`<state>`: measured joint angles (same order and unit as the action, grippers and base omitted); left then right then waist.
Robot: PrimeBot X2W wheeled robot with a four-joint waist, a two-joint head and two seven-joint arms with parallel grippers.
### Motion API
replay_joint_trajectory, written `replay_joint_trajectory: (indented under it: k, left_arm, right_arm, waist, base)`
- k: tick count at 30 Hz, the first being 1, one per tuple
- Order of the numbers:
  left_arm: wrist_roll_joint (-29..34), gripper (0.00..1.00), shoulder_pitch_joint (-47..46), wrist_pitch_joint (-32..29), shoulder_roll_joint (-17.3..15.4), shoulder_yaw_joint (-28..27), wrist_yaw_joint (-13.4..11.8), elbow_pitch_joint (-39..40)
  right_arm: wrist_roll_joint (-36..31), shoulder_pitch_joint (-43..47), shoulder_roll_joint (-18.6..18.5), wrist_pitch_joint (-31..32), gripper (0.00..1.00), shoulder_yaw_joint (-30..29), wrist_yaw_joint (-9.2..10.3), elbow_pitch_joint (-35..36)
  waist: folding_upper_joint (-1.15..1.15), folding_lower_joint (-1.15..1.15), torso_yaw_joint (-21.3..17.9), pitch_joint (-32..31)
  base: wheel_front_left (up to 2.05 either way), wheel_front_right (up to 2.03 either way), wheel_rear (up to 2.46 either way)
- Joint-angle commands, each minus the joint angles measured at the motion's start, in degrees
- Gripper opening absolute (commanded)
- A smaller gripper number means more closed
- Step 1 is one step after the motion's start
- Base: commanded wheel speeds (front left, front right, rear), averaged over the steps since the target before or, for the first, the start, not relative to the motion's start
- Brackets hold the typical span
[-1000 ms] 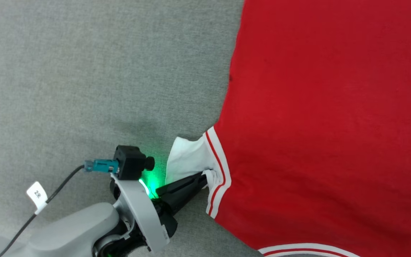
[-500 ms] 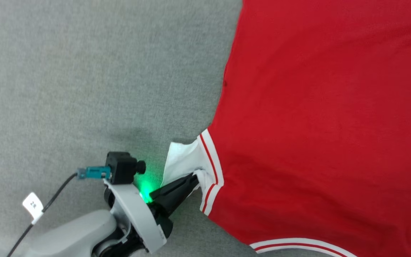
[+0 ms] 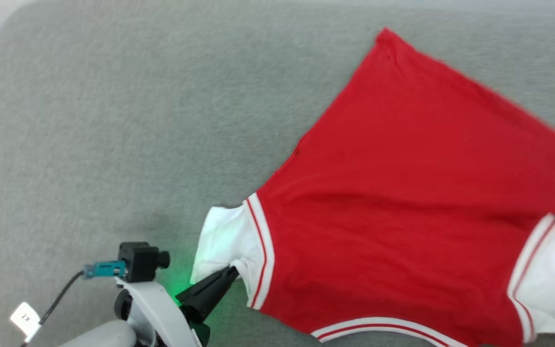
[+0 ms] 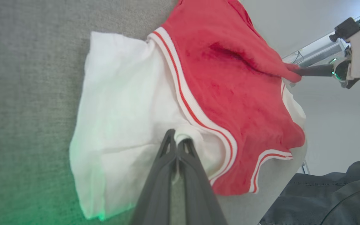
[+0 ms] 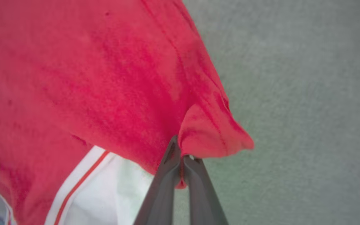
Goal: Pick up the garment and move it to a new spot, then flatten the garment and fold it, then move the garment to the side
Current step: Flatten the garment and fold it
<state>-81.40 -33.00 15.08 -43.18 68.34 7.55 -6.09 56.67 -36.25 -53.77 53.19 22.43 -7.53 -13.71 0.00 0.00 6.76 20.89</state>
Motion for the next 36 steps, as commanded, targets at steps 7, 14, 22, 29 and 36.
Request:
replay_joint_trajectory:
  k: [7, 14, 22, 29, 36]
  left_arm:
    - [2.6, 0.0, 4.9, 0.0, -0.5, -5.7, -0.2, -0.2]
    - [5.1, 0.0, 7.3, 0.0, 0.5, -9.0, -0.2, -1.3]
    - [6.3, 0.0, 7.3, 0.0, 0.5, -9.3, -0.2, -1.7]
    - [6.3, 0.0, 8.3, 0.0, 1.3, -9.6, -0.2, -1.5]
    - [6.9, 0.0, 7.7, 0.0, 2.5, -9.4, -0.2, -1.0]
  right_arm:
    - [1.3, 23.5, 0.3, -1.1, 0.0, -4.8, 0.09, 14.2]
    - [-3.3, 37.6, 6.6, 0.1, 0.0, -5.4, 0.09, 23.3]
    - [-8.9, 36.9, 11.8, -1.9, 1.0, -6.3, 0.09, 26.1]
    - [-5.7, 41.3, 8.5, -1.1, 1.0, -16.0, 0.09, 33.4]
    - [-1.5, 39.0, 6.7, 4.1, 1.0, -28.4, 0.09, 40.8]
  waist:
    - [0.0, 0.0, -5.1, -4.3]
    - [0.0, 0.0, -5.5, -4.2]
    - [0.0, 0.0, -5.7, -3.6]
    - [0.0, 0.0, -4.7, -4.1]
    - [0.0, 0.0, -2.6, -3.6]
  base:
    - [0.0, 0.0, 0.0]
    - [0.0, 0.0, 0.0]
    - [0.0, 0.0, 0.0]
    - [0.0, 0.0, 0.0]
    - [0.0, 0.0, 0.0]
